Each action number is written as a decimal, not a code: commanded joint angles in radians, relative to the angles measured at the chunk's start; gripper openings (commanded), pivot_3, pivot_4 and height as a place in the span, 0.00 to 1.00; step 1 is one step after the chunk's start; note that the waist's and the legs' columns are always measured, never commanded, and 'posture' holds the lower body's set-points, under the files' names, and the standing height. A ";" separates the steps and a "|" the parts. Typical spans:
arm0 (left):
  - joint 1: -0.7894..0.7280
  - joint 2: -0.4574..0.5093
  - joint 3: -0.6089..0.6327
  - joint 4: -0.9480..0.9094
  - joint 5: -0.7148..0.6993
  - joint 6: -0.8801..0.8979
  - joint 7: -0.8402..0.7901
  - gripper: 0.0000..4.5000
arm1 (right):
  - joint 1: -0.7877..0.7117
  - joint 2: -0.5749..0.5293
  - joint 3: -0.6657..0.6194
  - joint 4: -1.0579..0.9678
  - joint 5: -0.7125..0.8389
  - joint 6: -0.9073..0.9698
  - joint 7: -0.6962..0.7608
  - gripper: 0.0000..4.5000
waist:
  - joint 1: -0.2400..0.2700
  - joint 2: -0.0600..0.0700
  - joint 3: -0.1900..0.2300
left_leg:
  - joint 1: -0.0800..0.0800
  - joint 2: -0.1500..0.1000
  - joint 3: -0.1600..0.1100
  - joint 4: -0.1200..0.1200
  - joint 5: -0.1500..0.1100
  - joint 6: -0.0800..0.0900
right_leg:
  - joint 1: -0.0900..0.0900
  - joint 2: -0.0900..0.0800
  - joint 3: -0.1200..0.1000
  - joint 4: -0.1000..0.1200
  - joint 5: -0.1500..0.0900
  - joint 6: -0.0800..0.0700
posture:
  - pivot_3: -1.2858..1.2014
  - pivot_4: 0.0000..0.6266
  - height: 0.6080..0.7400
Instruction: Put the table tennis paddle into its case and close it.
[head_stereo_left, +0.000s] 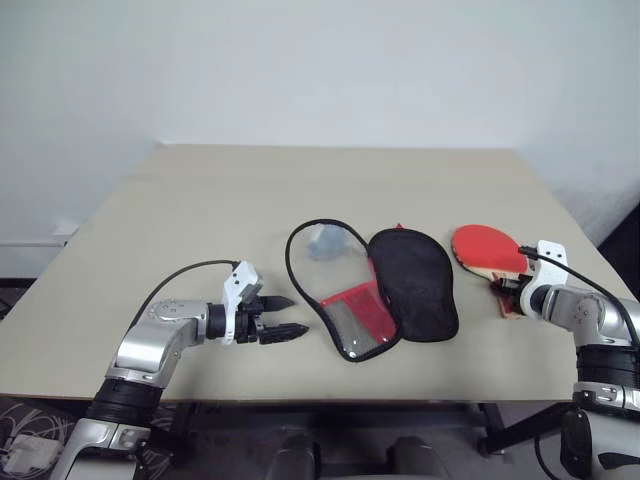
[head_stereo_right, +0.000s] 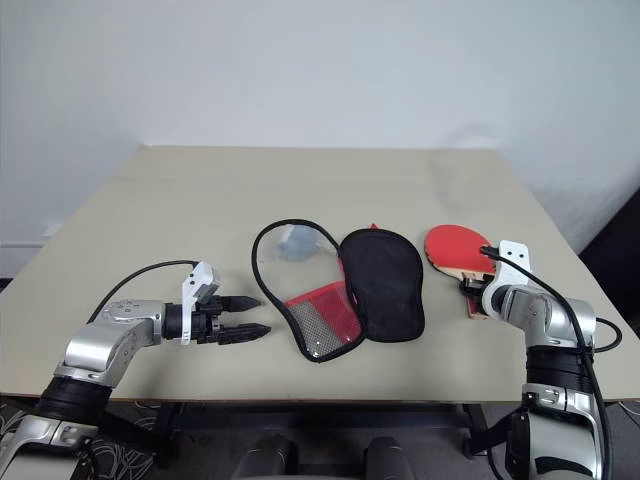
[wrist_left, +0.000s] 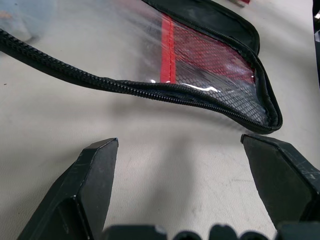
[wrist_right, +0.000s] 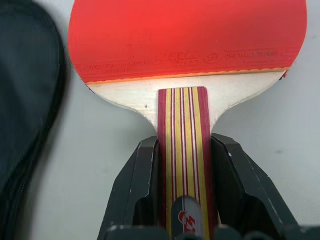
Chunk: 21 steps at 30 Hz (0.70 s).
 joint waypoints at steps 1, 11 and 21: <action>-0.025 0.002 0.012 -0.019 -0.006 -0.001 -0.004 0.93 | -0.042 0.008 0.004 -0.231 0.056 0.066 0.004 0.25 | -0.002 0.002 0.001 | 0.000 0.000 0.000 -0.001 0.000 0.000 | -0.001 0.000 0.000 0.001 0.000 0.000 | 0.52 0.00 1.00; -0.056 -0.006 -0.001 0.001 0.001 0.014 -0.008 0.93 | -0.032 0.239 0.094 -0.527 0.069 0.296 -0.084 0.25 | 0.000 0.003 0.001 | 0.000 0.000 0.000 -0.009 0.004 0.005 | -0.005 0.001 0.001 0.002 0.001 -0.001 | 0.52 0.00 1.00; -0.076 -0.031 -0.027 0.021 0.018 0.005 -0.015 0.93 | 0.084 0.390 0.138 -0.591 0.041 0.306 -0.139 0.25 | -0.001 0.002 0.001 | 0.000 0.000 0.000 -0.010 0.002 0.000 | -0.006 0.000 -0.001 0.002 0.001 -0.001 | 0.52 0.00 1.00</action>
